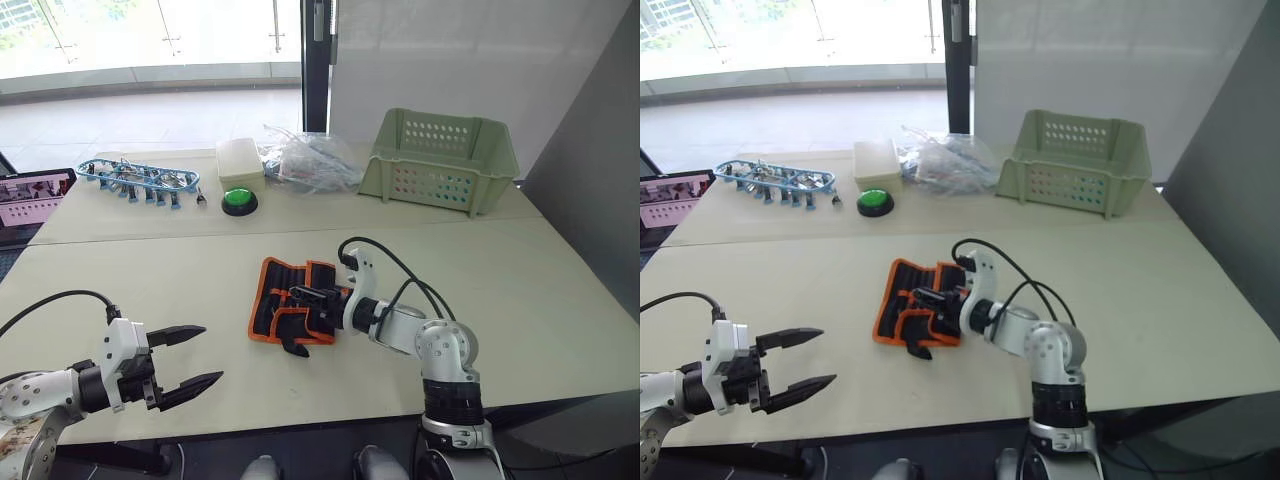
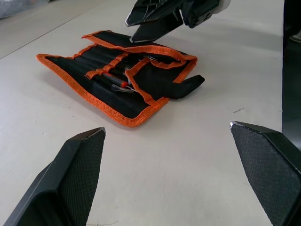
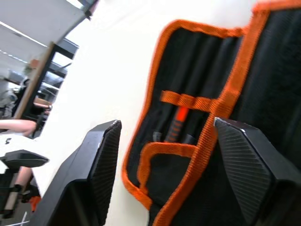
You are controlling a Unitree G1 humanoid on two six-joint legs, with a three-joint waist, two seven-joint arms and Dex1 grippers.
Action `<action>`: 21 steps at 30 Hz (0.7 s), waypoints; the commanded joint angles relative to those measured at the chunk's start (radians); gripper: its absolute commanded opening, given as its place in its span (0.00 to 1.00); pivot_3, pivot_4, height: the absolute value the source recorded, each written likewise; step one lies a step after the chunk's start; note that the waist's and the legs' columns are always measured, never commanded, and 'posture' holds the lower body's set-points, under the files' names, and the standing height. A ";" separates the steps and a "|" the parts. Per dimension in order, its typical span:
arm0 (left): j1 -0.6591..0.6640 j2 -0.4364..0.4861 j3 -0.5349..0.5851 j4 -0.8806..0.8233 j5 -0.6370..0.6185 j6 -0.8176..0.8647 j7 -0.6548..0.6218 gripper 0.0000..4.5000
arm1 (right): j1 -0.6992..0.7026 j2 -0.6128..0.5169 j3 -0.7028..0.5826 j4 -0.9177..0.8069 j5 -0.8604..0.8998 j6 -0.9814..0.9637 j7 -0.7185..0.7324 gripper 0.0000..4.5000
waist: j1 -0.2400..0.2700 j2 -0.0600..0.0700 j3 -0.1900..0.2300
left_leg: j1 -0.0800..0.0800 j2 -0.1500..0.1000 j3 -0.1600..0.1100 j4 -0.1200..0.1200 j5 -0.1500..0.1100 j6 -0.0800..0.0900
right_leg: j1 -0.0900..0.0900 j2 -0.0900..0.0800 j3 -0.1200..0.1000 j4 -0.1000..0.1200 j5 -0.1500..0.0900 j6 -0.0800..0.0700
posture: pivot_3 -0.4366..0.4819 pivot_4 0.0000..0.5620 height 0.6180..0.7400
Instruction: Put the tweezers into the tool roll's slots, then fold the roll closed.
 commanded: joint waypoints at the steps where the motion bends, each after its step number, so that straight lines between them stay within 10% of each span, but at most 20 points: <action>1: -0.009 0.013 0.002 -0.028 -0.005 0.006 0.006 1.00 | -0.016 -0.052 0.035 -0.078 0.034 -0.063 0.122 0.73 | 0.000 0.000 0.000 | 0.000 0.000 0.000 0.000 0.000 0.000 | 0.000 0.000 0.000 0.000 0.000 0.000 | 0.48 0.27 0.83; 5: -0.013 0.014 -0.001 -0.041 -0.007 0.015 0.017 1.00 | -0.010 -0.188 0.145 -0.054 -0.081 -0.245 0.281 0.68 | 0.000 0.000 0.000 | 0.000 0.000 0.000 0.000 0.000 0.000 | 0.000 0.000 0.000 0.000 0.000 0.000 | 0.48 0.27 0.83; 14: -0.010 0.012 0.005 -0.061 -0.011 0.032 0.030 1.00 | 0.026 -0.302 0.335 0.201 -0.356 -0.668 0.510 0.02 | -0.002 -0.001 0.000 | 0.000 0.000 0.000 0.000 0.000 0.000 | 0.000 0.000 0.000 0.000 0.000 0.000 | 0.48 0.27 0.83; 21: -0.048 -0.003 -0.016 -0.083 -0.071 0.199 0.136 1.00 | -0.002 -0.261 0.346 0.406 -0.458 -0.746 0.500 0.01 | 0.001 -0.001 0.000 | 0.001 0.000 0.000 0.001 0.000 0.000 | 0.001 0.000 0.001 0.001 0.000 0.000 | 0.48 0.27 0.83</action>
